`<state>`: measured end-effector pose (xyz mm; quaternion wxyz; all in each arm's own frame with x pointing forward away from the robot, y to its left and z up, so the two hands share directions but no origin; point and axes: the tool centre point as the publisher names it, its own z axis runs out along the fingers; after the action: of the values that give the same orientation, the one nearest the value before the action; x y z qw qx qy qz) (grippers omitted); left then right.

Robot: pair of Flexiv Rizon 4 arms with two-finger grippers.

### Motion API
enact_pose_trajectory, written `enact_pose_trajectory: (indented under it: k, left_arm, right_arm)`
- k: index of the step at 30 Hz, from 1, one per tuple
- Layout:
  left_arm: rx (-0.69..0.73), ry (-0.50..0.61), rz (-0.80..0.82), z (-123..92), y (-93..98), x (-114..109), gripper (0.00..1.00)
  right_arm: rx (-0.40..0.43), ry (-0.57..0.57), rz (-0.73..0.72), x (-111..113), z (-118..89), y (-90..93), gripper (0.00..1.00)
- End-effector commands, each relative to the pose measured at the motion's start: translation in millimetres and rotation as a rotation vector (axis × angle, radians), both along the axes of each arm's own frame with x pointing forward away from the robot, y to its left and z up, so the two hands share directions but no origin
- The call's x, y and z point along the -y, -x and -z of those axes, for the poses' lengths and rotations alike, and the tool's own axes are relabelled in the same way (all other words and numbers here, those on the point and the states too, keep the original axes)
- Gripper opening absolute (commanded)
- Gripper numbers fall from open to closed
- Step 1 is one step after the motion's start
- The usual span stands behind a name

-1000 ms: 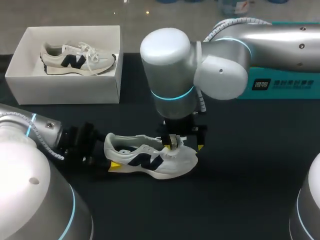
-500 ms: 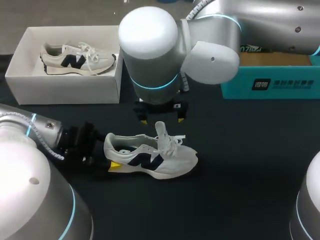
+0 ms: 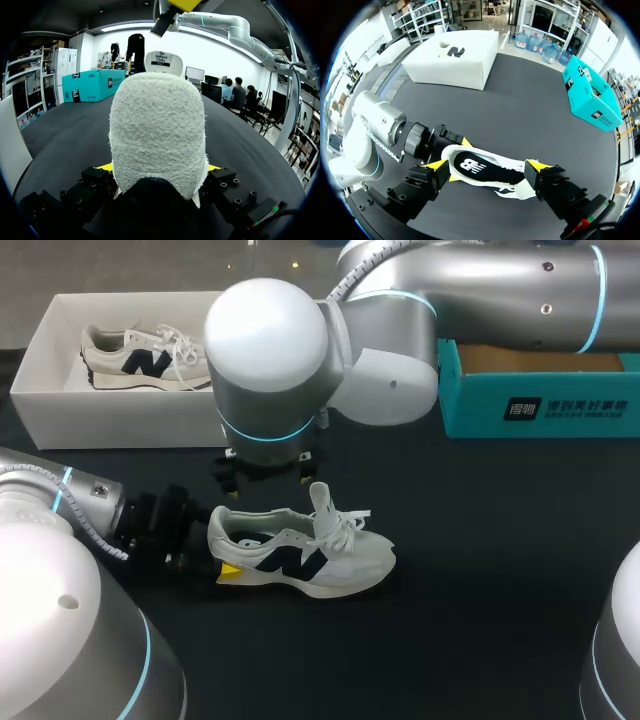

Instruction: Take the shoe out of the shoebox, open the shoe tongue, remove and reinsert the insole, then place the shoe into the shoebox

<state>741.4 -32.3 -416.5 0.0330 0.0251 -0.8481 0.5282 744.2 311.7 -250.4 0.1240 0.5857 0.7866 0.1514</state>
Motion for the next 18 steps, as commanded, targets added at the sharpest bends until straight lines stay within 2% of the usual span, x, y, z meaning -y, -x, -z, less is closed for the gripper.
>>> enact_pose_trajectory:
  k: [1, 2, 8, 13, 14, 15, 16, 18]
  left_arm:
    - [0.001, 0.001, -0.002, -0.4, 0.8, -0.8, 0.0]
    - [0.001, 0.001, -0.002, -0.4, 0.8, -0.8, 0.0]
    - [0.001, 0.001, -0.002, -0.4, 0.8, -0.8, 0.0]
    - [0.001, 0.001, -0.002, -0.4, 0.8, -0.8, 0.0]
    - [0.001, 0.001, -0.002, -0.4, 0.8, -0.8, 0.0]
    - [0.001, 0.001, -0.002, -0.4, 0.8, -0.8, 0.0]
    - [0.001, 0.001, -0.002, -0.4, 0.8, -0.8, 0.0]
    - [0.001, 0.001, -0.002, -0.4, 0.8, -0.8, 0.0]
  right_arm:
    - [-0.018, -0.039, -0.409, 9.0, 2.2, -4.5, 1.0]
    - [-0.018, -0.039, -0.409, 9.0, 2.2, -4.5, 1.0]
    - [-0.132, -0.117, -0.763, 2.9, -4.3, -5.6, 1.0]
    - [-0.221, -0.073, -0.943, -2.4, -8.2, -14.1, 1.0]
    - [-0.23, -0.063, -0.968, -4.4, -9.0, -16.1, 0.42]
    - [-0.237, -0.046, -0.998, -5.5, -9.9, -18.3, 0.13]
    - [-0.252, -0.025, -1.056, -8.1, -10.7, -20.0, 0.0]
    - [-0.283, 0.035, -1.086, -11.0, -11.6, -22.4, 0.0]
